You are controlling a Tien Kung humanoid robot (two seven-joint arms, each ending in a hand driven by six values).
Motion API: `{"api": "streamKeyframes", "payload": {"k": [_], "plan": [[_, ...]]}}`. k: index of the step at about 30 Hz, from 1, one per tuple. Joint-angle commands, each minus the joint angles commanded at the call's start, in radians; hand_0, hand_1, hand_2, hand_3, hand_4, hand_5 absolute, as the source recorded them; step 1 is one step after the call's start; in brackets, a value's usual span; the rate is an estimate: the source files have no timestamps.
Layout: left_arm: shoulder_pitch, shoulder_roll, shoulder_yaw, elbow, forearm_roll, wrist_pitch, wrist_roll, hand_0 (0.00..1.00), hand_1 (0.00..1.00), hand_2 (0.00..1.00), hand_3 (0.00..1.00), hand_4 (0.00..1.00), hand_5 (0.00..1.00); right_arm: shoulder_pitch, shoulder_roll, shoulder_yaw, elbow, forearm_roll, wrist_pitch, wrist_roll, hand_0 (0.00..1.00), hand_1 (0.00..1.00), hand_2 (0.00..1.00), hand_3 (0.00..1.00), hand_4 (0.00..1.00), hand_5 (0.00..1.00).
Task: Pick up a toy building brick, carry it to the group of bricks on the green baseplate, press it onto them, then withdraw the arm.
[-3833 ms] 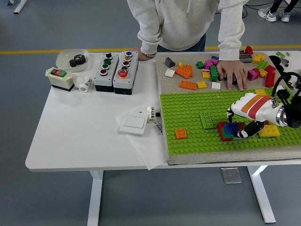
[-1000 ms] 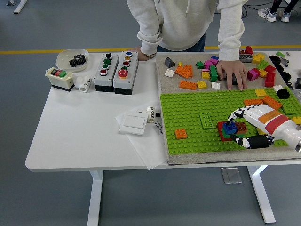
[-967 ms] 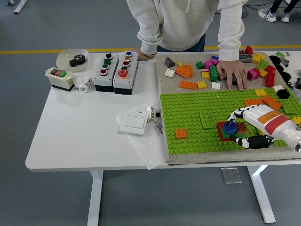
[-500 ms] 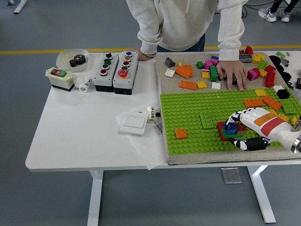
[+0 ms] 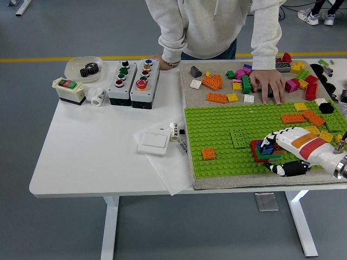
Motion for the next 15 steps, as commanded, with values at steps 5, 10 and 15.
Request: {"api": "streamKeyframes", "payload": {"k": [5,10,15], "plan": [[0.000,0.000,0.000,0.000,0.001,0.000,0.000,0.770,0.762,0.722,0.598,0.674,0.591,-0.001,0.001,0.001,-0.008,-0.004,0.001,-0.001,0.701,0.701,0.723,0.585,0.689,0.372],[-0.001,0.000,0.001,0.000,-0.001,0.001,0.000,0.770,0.763,0.722,0.599,0.674,0.591,-0.003,0.001,0.004,-0.014,-0.008,0.002,-0.001,0.700,0.701,0.724,0.585,0.692,0.375],[-0.002,0.000,0.002,0.000,-0.002,0.000,-0.001,0.770,0.763,0.722,0.599,0.675,0.592,-0.006,0.001,0.007,-0.019,-0.011,0.004,-0.002,0.700,0.700,0.724,0.585,0.695,0.375]]}}
